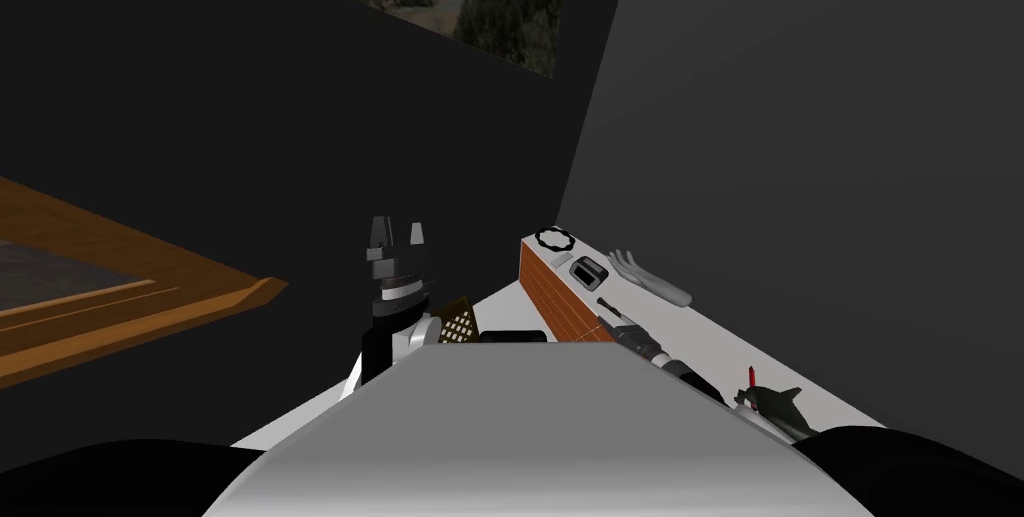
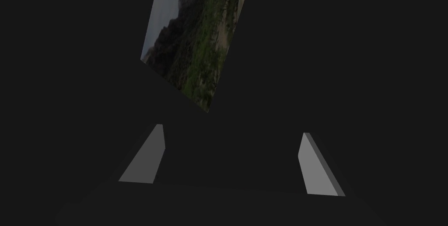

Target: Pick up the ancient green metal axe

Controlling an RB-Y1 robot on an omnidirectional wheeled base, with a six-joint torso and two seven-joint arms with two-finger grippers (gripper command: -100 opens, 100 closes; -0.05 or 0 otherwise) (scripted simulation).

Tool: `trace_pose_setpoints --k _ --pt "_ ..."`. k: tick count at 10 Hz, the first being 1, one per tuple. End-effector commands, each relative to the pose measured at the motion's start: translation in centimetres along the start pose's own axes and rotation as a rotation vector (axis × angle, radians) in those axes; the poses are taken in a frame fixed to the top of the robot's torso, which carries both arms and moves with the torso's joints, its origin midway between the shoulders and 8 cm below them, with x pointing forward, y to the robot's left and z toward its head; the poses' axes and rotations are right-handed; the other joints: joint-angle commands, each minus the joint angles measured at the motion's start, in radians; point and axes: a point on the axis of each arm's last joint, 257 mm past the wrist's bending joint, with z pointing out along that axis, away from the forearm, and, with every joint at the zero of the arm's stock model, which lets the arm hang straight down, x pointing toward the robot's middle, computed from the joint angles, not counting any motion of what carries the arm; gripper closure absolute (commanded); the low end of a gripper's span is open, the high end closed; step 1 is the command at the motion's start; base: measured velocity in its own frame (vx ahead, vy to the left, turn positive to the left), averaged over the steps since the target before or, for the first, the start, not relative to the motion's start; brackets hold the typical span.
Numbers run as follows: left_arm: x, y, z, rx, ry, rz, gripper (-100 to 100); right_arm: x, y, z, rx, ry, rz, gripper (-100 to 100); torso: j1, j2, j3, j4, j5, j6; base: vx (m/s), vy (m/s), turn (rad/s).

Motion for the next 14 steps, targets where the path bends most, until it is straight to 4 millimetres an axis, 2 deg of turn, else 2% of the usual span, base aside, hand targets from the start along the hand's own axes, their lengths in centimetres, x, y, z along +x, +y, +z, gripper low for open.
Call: trace_pose_setpoints --k 1,9,11,14 --pt "0.0 0.0 0.0 0.000 0.000 0.000 0 0.3 -0.7 -0.1 0.015 0.012 -0.012 -100 0.000 0.000 0.000 0.000 0.000 0.000 0.014 -0.013 0.046" --pt "0.0 0.0 0.0 0.000 0.000 0.000 0 0.3 -0.7 -0.1 0.015 0.012 -0.012 -100 0.001 0.001 0.000 0.000 0.000 0.000 0.001 -0.001 0.003" --pt "0.0 0.0 0.0 0.000 0.000 0.000 0 1.9 -4.5 -2.1 0.109 0.069 -0.064 -100 0.000 0.000 0.000 0.000 0.000 0.000 0.033 -0.032 0.118" --pt "0.0 0.0 0.0 0.000 0.000 0.000 0 3.8 -7.9 -4.4 0.191 0.138 -0.120 -100 -0.001 -0.001 -0.001 0.000 0.000 0.000 0.040 -0.038 0.131"
